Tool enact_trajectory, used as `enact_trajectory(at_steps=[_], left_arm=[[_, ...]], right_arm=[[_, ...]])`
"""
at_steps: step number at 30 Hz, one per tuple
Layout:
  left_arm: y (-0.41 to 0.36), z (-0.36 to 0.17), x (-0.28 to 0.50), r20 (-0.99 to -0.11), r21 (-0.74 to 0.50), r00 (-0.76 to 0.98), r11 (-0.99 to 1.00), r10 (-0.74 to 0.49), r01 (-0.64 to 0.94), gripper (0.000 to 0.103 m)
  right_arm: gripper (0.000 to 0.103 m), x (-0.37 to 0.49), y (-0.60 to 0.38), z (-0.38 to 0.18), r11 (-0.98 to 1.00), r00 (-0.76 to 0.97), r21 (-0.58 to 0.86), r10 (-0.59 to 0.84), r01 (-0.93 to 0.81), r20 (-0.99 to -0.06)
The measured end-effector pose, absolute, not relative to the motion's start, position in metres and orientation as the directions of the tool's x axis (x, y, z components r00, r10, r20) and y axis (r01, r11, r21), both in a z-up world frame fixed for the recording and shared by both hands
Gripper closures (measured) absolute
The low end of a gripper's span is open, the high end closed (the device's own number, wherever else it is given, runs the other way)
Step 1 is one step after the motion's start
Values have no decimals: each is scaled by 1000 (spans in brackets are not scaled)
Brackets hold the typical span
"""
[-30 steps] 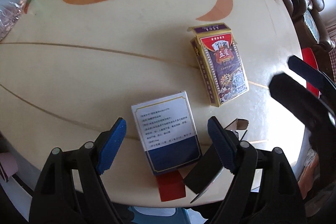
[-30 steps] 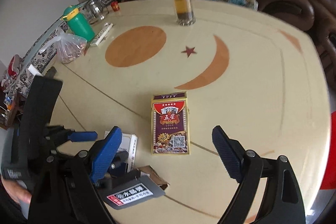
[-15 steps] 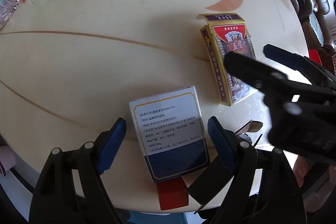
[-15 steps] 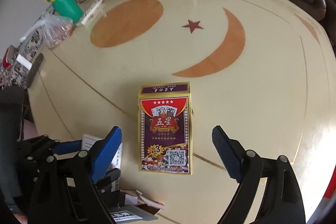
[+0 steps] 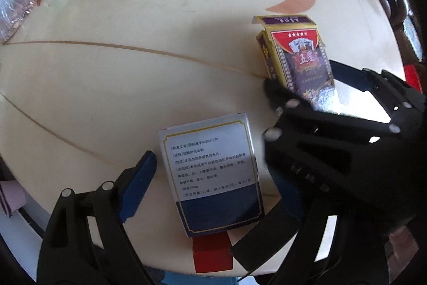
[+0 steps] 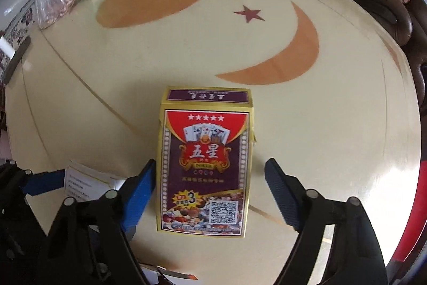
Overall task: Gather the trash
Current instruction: 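Close the left tool on the white medicine box while the right tool grips the playing-card box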
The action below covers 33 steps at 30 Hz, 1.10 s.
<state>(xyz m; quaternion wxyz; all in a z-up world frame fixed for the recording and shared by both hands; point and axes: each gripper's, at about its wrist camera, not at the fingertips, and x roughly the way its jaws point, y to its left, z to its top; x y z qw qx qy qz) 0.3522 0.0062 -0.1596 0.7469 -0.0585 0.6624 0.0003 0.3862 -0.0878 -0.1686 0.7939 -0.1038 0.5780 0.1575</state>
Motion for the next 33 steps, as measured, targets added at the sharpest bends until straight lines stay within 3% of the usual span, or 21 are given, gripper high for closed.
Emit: enact_trajectory(at_steps=[2, 4, 17, 27, 33], left_arm=[[3, -158, 351, -990, -74, 123, 993, -62, -93, 23], [2, -156, 353, -991, -57, 126, 993, -44, -100, 38], [20, -135, 377, -973, -129, 202, 989, -113, -68, 39], [41, -85, 385, -924, -57, 379, 998, -42, -27, 39], [24, -68, 320, -870, -6, 492, 1000, -20, 29, 39]], right_arm=[[44, 384, -92, -166, 942, 297, 16, 122, -336, -947], [44, 385, -100, -167, 947, 299, 23, 124, -320, -946], [44, 377, -154, -150, 983, 393, 45, 114, -180, -912], [44, 360, -163, -108, 989, 514, 28, 101, -148, -852], [45, 323, -173, -68, 989, 591, 37, 114, -142, -798]])
